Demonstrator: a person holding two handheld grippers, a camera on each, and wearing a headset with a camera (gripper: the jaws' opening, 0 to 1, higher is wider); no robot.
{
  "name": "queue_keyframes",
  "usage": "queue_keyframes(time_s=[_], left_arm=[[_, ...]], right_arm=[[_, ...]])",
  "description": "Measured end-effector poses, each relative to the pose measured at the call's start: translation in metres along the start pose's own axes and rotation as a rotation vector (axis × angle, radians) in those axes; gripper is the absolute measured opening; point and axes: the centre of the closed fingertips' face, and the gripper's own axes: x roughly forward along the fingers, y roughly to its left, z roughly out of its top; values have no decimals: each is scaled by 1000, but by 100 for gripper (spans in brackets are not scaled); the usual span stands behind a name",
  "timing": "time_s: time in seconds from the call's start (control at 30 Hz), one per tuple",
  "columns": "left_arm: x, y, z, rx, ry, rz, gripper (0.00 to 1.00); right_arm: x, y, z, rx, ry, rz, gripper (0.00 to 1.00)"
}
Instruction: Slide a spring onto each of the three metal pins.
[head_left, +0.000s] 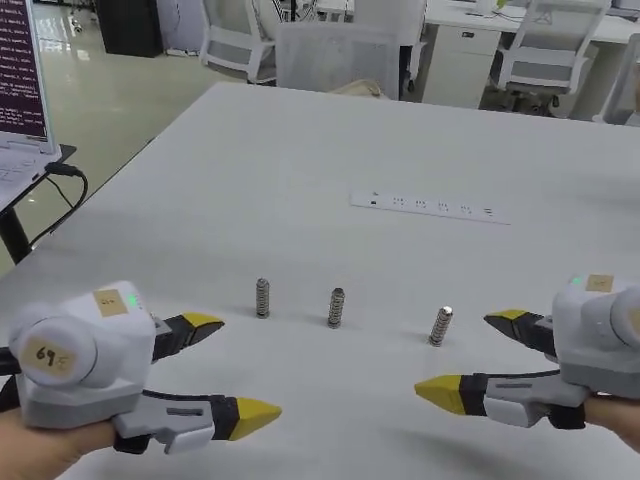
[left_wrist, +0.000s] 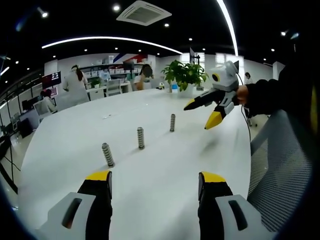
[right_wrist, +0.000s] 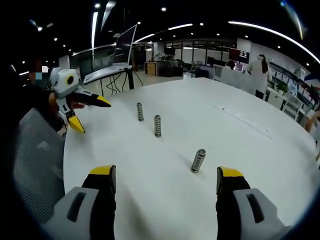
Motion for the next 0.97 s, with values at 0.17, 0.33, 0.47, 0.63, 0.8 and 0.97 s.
queue_keyframes(time_s=[0.17,0.33,0.47,0.63,0.8,0.97], left_arm=[[-3,1,-3,-9,-3,9,67],[-5,2,-1,-15,-14,17,67],[-6,1,1,-23,-19,22,68],[-7,1,1,-26,-22,25,68],[-8,2,2,-34,-27,30,68],[-9,2,2,-40,-29,35,69]], right_arm=[[-4,5,2,4,-26,-6,84],[-6,10,1,16,-41,-13,87],[-7,12,1,32,-51,-16,89],[-8,14,3,51,-69,-20,91],[-9,15,4,61,-80,-27,94],[-10,15,4,73,-84,-30,95]])
